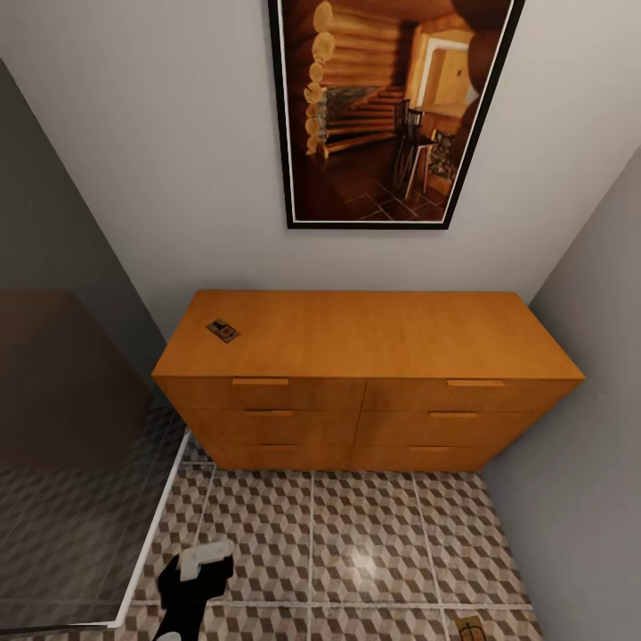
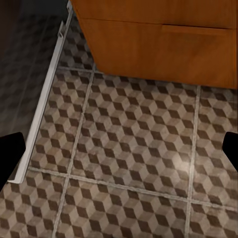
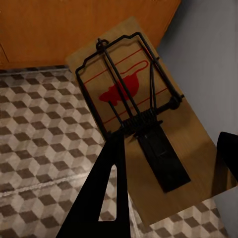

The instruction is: Take the four mousetraps from the cabinet in the bathroom and place them on the bathroom floor. Make sure all four end up on the same floor surface, and ensure that at least two of them are either under or directly next to the same bathroom sink.

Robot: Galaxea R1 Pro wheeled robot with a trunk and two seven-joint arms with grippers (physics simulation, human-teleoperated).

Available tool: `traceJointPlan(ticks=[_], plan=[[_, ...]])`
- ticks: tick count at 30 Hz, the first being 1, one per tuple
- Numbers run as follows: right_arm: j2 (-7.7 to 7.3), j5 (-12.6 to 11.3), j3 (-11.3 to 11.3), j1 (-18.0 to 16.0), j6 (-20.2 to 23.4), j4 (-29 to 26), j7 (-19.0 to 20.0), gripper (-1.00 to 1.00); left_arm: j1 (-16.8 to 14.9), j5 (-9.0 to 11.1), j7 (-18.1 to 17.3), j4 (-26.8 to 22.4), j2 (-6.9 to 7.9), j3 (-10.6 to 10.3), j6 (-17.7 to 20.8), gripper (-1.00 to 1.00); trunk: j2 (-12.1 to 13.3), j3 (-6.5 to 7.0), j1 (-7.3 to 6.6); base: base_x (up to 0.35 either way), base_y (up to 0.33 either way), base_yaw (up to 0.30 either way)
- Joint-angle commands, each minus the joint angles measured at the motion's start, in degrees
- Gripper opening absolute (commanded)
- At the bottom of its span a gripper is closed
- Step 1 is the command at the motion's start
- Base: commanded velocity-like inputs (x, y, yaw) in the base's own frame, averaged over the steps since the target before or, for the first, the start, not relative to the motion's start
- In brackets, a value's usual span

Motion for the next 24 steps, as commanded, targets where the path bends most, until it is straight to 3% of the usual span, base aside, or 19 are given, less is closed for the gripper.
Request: traceJointPlan(ticks=[1,9,15,17,19,22,24], plan=[[-0.01,-0.3,0.5,0.0,-0.1,0.0,-0.4,-1.0,0.0,0.2,0.4,-0.2,0.11,-0.3,0.1,1.0,-0.1,-0.09,0.03,0.0,0.0,0.0],[-0.03,-0.4,0.5,0.0,-0.1,-0.1,-0.4,-1.0,0.0,0.2,0.3,-0.5,0.22,-0.5,-0.3,1.0,-0.1,-0.09,0.03,0.0,0.0,0.0],[0.01,-0.4,0.5,0.0,-0.1,-0.1,-0.4,-1.0,-0.1,0.2,0.5,-0.6,0.1,-0.2,1.9,1.0,-0.1,-0.09,0.03,0.0,0.0,0.0],[0.01,-0.3,0.5,0.0,-0.1,-0.1,-0.4,-1.0,-1.4,0.2,0.6,-1.9,0.04,-0.1,8.0,1.0,-0.1,-0.09,0.03,0.0,0.0,0.0],[0.01,-0.3,0.5,0.0,-0.1,-0.1,-0.4,-1.0,-4.3,0.2,0.7,-4.8,0.01,0.0,16.9,1.0,-0.1,-0.09,0.03,0.0,0.0,0.0],[0.01,-0.3,0.5,0.0,-0.1,-0.1,-0.3,-1.0,-8.4,0.2,0.8,-8.4,-0.18,0.0,24.4,1.0,-0.1,-0.09,0.03,0.0,0.0,0.0],[0.01,-0.3,0.5,0.0,-0.1,-0.1,-0.3,-1.0,-11.2,0.2,0.9,-10.0,-1.12,0.0,26.6,1.0,-0.1,-0.09,0.03,0.0,0.0,0.0]])
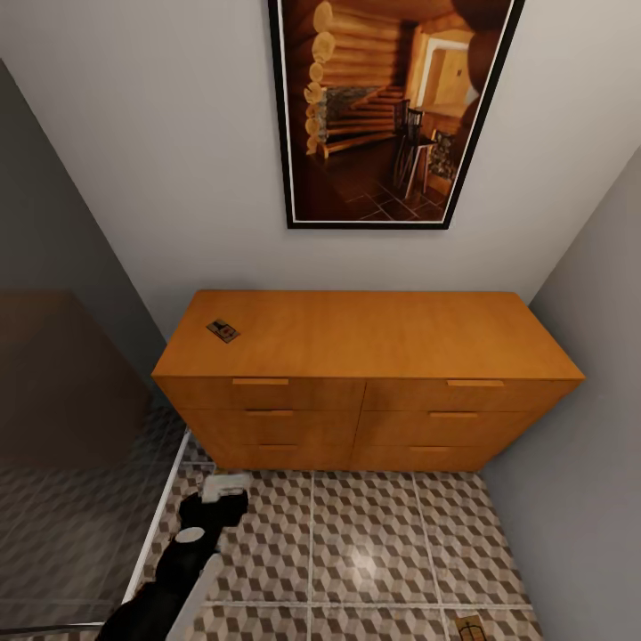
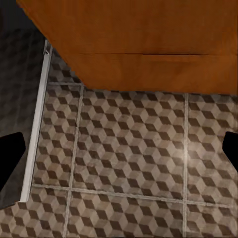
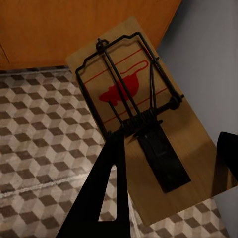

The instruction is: Take the four mousetraps from the cabinet in the bathroom and place them on the bathroom floor. Make sure all four end up on the same floor surface, and ensure that at least two of them are either under or directly next to the same bathroom sink.

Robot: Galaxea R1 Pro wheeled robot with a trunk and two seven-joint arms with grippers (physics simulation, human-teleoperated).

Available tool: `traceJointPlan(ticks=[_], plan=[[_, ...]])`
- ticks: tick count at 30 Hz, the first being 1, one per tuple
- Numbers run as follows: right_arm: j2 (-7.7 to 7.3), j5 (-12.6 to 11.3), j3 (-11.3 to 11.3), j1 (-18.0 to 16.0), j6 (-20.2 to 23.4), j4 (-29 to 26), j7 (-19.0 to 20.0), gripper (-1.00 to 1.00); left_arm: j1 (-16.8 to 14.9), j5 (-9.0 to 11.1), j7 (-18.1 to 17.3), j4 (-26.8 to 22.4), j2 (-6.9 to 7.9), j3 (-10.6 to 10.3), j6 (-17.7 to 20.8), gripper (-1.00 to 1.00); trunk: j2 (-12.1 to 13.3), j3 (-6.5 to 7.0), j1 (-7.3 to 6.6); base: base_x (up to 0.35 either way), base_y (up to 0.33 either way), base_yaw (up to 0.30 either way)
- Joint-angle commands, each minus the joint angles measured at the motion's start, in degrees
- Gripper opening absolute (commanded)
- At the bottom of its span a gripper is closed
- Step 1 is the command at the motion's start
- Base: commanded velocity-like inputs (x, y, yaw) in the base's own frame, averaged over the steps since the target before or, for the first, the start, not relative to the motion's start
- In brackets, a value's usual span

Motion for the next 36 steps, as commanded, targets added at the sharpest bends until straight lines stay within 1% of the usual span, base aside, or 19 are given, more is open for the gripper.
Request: traceJointPlan(ticks=[1,2,3,5,6,7,9,10,12,13,14,15,16,19,22,25,31,33,36], plan=[[0.01,-0.3,0.5,0.0,-0.1,0.0,-0.3,-1.0,-2.0,0.6,0.7,-0.7,-0.93,-0.2,1.5,1.0,-0.1,-0.1,0.03,0.0,0.0,0.0],[0.01,-0.3,0.5,0.0,-0.1,0.0,-0.3,-1.0,-3.9,0.6,0.7,-1.1,-1.91,-0.2,3.1,1.0,-0.1,-0.1,0.03,0.0,0.0,0.0],[0.01,-0.3,0.5,0.0,-0.1,0.0,-0.3,-1.0,-4.9,0.6,0.7,-1.3,-2.33,-0.1,4.0,1.0,-0.1,-0.1,0.03,0.0,0.0,0.0],[0.01,-0.3,0.5,0.0,-0.1,0.0,-0.3,-1.0,-9.3,0.6,0.8,-1.5,-3.38,-0.1,8.6,1.0,-0.1,-0.1,0.03,0.0,0.0,0.0],[0.01,-0.3,0.5,0.0,-0.1,0.0,-0.3,-1.0,-11.6,0.5,0.8,-1.4,-3.65,-0.1,11.0,1.0,-0.1,-0.1,0.03,0.0,0.0,0.0],[0.01,-0.3,0.5,0.0,-0.1,0.0,-0.3,-1.0,-12.8,0.6,0.8,-1.3,-3.76,-0.1,12.2,1.0,-0.1,-0.1,0.03,0.0,0.0,0.0],[0.01,-0.3,0.5,0.0,-0.1,0.0,-0.3,-1.0,-17.7,0.6,0.9,-0.2,-4.06,0.1,15.8,1.0,-0.1,-0.1,0.03,0.0,0.0,0.0],[0.01,-0.3,0.5,0.0,-0.1,0.0,-0.3,-1.0,-18.9,0.6,0.9,0.2,-4.16,0.2,16.4,1.0,-0.1,-0.1,0.03,0.0,0.0,0.0],[0.01,-0.3,0.5,0.0,-0.1,0.0,-0.3,-1.0,-23.6,0.6,0.9,2.2,-4.7,0.9,17.9,1.0,-0.1,-0.1,0.03,0.0,0.0,0.0],[0.01,-0.3,0.5,0.0,-0.1,0.0,-0.3,-1.0,-24.6,0.6,0.9,2.7,-4.84,1.3,18.2,1.0,-0.1,-0.1,0.03,0.0,0.0,0.0],[0.01,-0.3,0.5,0.0,-0.1,0.0,-0.3,-1.0,-26.6,0.6,0.9,3.9,-5.11,2.0,18.8,1.0,-0.1,-0.1,0.03,0.0,0.0,0.0],[0.01,-0.3,0.5,0.0,-0.1,0.0,-0.3,-1.0,-27.5,0.6,0.9,4.4,-5.22,2.3,19.1,1.0,-0.1,-0.1,0.03,0.0,0.0,0.0],[0.01,-0.3,0.5,0.0,-0.1,0.0,-0.3,-1.0,-29.2,0.6,0.9,5.3,-5.42,2.8,19.6,1.0,-0.1,-0.1,0.03,0.0,0.0,0.0],[0.01,-0.3,0.5,0.0,-0.1,0.0,-0.3,-1.0,-32.0,0.6,0.9,7.2,-5.67,3.5,21.1,1.0,-0.1,-0.1,0.03,0.0,0.0,0.0],[0.01,-0.3,0.6,0.0,-0.1,0.0,-0.3,-1.0,-34.0,0.6,0.9,9.1,-5.8,3.7,21.7,1.0,-0.1,-0.1,0.03,0.0,0.0,0.0],[0.01,-0.3,0.6,0.0,-0.1,0.0,-0.2,-1.0,-35.2,0.6,0.9,10.6,-5.79,3.8,21.9,1.0,-0.1,-0.1,0.03,0.0,0.0,0.0],[0.01,-0.2,0.6,0.0,-0.1,0.0,-0.2,-1.0,-35.7,0.6,0.9,11.9,-5.77,4.5,22.0,1.0,-0.1,-0.1,0.03,0.0,0.0,0.0],[0.01,0.5,0.6,0.0,-0.1,0.0,-0.2,-1.0,-35.8,0.8,0.8,11.9,-5.74,5.1,22.1,1.0,-0.1,-0.1,0.03,0.0,0.0,0.0],[0.01,0.8,0.5,0.0,-0.1,0.0,-0.2,-1.0,-35.8,0.9,0.6,11.8,-5.7,5.2,22.1,1.0,-0.1,-0.1,0.03,0.0,0.0,0.0]])
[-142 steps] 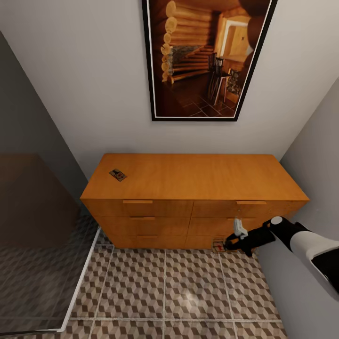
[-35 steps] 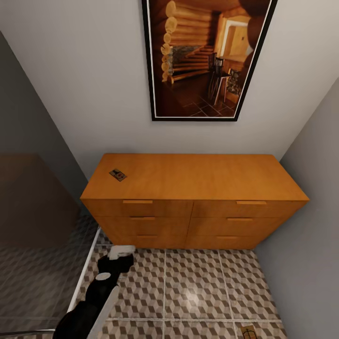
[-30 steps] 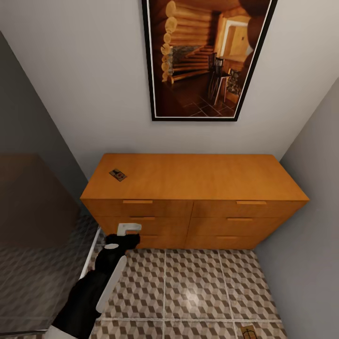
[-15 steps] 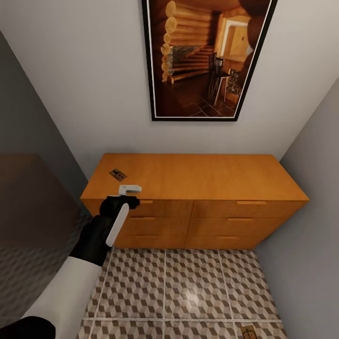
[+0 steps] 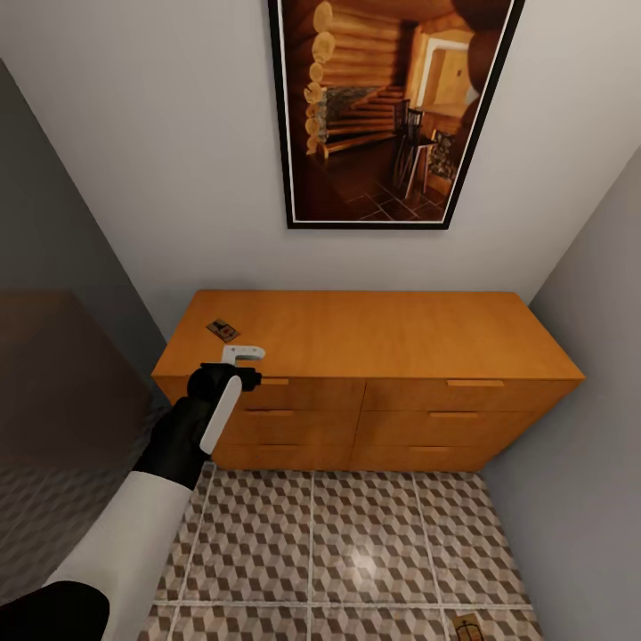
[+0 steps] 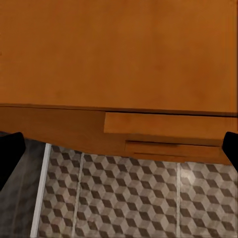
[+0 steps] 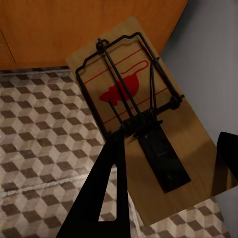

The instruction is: Take the four mousetraps from the cabinet in the bathroom and place them on the bathroom floor. Make sure all four end up on the same floor surface, and ensure that at least two of them are either under or directly next to the same bathroom sink.

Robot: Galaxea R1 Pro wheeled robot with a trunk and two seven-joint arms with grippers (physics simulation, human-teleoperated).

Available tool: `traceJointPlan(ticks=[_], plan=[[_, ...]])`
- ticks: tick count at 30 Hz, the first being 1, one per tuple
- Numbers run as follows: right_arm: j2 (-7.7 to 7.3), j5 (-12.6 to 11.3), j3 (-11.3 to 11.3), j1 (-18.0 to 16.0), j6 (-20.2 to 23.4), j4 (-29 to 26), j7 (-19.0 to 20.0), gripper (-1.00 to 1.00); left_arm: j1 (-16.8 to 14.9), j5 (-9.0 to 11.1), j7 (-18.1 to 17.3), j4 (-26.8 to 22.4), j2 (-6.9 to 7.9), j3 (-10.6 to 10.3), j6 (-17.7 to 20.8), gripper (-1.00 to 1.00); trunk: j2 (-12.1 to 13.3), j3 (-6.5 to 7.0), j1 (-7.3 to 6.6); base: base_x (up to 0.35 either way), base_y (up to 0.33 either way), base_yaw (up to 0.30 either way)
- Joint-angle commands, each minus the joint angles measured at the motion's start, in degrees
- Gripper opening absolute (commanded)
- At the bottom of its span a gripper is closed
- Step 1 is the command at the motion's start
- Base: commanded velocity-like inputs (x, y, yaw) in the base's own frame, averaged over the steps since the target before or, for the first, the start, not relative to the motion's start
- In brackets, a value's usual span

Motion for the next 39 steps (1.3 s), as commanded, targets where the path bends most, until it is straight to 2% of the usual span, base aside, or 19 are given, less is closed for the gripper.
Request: traceJointPlan(ticks=[1,5,13,21,29,39], plan=[[0.01,-0.2,0.5,0.0,-0.1,0.0,-0.4,-1.0,-0.1,0.7,0.5,-0.1,0.02,-0.1,0.1,1.0,-0.1,-0.09,0.03,0.0,0.0,0.0],[0.01,-0.2,0.5,0.0,-0.1,0.0,-0.4,-1.0,-0.1,0.8,0.3,-1.0,0.06,-0.1,0.2,1.0,-0.1,-0.09,0.03,0.0,0.0,0.0],[0.01,-0.2,0.5,0.0,-0.1,0.0,-0.4,-1.0,-0.1,0.9,0.2,-9.0,0.12,-0.7,0.4,1.0,-0.1,-0.09,0.03,0.0,0.0,0.0],[0.01,-0.1,0.5,0.0,-0.1,0.0,-0.4,-1.0,-0.1,0.9,0.2,-10.7,0.12,-0.3,0.8,1.0,-0.1,-0.09,0.03,0.0,0.0,0.0],[0.01,0.6,0.5,0.0,-0.1,0.0,-0.4,-1.0,-0.1,0.8,0.2,-14.5,0.04,-0.1,5.0,1.0,-0.1,-0.09,0.03,0.0,0.0,0.0],[0.01,0.6,0.5,0.0,-0.1,0.0,-0.4,-1.0,-0.1,0.8,0.2,-16.4,0.32,-0.2,5.4,1.0,-0.1,-0.09,0.03,0.0,0.0,0.0]])
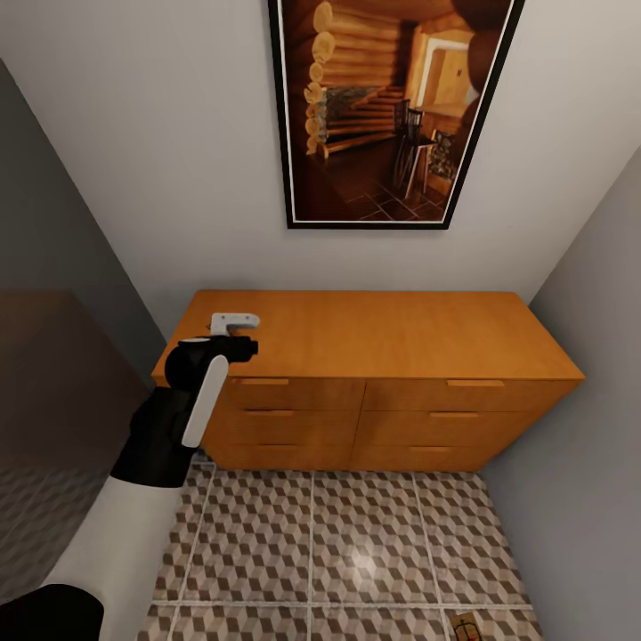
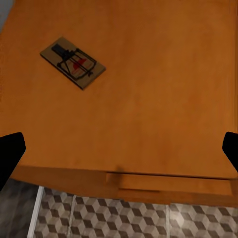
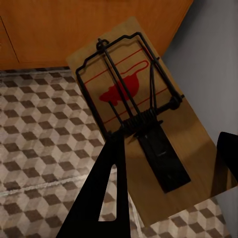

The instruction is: Take the four mousetraps from the cabinet in the bathroom and place them on the bathroom floor. Make sure all four end up on the same floor surface, and ensure that at least two of them are either under or directly next to the same bathroom sink.

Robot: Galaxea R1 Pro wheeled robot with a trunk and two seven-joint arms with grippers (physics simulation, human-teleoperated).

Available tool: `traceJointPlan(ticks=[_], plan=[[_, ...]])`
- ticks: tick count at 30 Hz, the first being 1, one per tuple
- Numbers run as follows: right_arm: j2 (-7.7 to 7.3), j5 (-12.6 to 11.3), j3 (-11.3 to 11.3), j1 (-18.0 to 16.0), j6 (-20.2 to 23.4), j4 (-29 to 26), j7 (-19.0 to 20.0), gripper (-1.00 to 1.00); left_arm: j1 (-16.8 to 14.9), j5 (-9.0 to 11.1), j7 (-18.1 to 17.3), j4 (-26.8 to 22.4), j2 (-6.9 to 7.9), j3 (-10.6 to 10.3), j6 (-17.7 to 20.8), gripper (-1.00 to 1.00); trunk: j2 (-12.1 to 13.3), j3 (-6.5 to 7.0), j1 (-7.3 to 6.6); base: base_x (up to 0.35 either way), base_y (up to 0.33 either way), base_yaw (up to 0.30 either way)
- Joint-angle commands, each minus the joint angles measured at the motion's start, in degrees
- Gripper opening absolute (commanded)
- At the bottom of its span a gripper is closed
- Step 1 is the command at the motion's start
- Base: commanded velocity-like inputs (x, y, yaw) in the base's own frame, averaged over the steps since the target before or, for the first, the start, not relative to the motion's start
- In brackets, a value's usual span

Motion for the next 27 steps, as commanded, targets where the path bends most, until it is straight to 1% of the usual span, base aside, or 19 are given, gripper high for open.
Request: traceJointPlan(ticks=[1,10,14,22,27], plan=[[0.01,-0.3,0.5,0.0,-0.1,0.0,-0.4,-1.0,-0.1,0.6,0.6,-0.3,0.03,-0.1,0.2,1.0,-0.1,-0.09,0.03,0.0,0.0,0.0],[0.01,-0.3,0.5,0.0,-0.1,0.1,-0.4,-1.0,-0.1,0.7,0.6,-0.5,0.06,-0.2,0.2,1.0,-0.1,-0.09,0.03,0.013,0.0,0.0],[0.01,-0.3,0.5,0.0,-0.1,0.1,-0.4,-1.0,-0.1,0.7,0.6,-0.4,0.07,-0.2,0.2,1.0,-0.1,-0.09,0.03,0.202,0.0,0.0],[0.01,-0.3,0.5,0.0,-0.1,0.1,-0.4,-1.0,-0.1,0.8,0.6,0.0,0.15,-0.2,0.2,1.0,-0.1,-0.09,0.03,0.293,0.0,0.0],[0.01,-0.2,0.6,0.0,-0.1,0.4,0.3,-1.0,-0.1,0.7,0.6,-0.1,0.17,-0.2,0.2,1.0,-0.1,-0.09,0.03,0.1,0.0,0.0]])
